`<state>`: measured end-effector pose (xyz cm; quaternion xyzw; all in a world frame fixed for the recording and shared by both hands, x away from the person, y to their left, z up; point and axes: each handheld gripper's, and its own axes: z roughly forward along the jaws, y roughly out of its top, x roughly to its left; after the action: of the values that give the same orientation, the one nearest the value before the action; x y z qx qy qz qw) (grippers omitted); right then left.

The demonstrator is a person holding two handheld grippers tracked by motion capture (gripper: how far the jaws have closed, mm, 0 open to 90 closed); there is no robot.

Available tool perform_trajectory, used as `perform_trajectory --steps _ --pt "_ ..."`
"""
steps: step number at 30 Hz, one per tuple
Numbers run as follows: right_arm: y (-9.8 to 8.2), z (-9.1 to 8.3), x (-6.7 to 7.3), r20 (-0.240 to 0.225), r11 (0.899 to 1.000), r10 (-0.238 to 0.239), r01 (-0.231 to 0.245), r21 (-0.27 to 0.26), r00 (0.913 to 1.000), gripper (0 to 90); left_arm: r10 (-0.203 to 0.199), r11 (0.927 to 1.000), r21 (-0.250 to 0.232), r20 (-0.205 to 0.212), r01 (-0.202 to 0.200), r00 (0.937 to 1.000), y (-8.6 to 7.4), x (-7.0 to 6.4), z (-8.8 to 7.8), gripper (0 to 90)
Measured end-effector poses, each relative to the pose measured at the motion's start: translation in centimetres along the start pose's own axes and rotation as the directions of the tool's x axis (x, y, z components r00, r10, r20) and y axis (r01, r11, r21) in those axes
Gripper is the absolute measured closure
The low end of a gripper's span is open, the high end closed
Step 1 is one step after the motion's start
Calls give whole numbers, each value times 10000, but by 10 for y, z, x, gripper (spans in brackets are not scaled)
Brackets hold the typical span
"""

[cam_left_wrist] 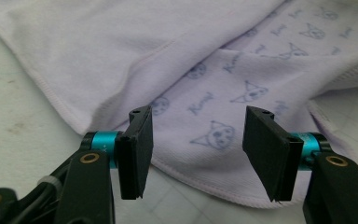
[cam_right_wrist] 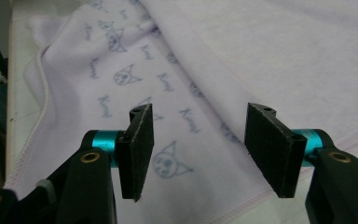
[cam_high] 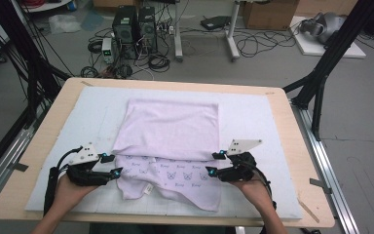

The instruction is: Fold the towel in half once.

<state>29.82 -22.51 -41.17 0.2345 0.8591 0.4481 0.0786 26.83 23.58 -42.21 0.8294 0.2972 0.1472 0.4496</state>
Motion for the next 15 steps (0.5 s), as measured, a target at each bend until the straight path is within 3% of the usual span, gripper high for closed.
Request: perform_trajectory --steps 6,10,15 --pt "-12 4 16 -232 9998 -190 189 -54 9996 423 69 10000 32 646 -71 9979 -4 -17 0 458" --pt "-20 5 22 -287 9995 -308 310 63 9991 427 400 9991 112 1059 -415 9936 -4 -30 2 468" --pt "-26 3 27 -427 9994 -295 301 145 9987 445 623 9970 372 1416 -682 9880 -9 -34 6 496"
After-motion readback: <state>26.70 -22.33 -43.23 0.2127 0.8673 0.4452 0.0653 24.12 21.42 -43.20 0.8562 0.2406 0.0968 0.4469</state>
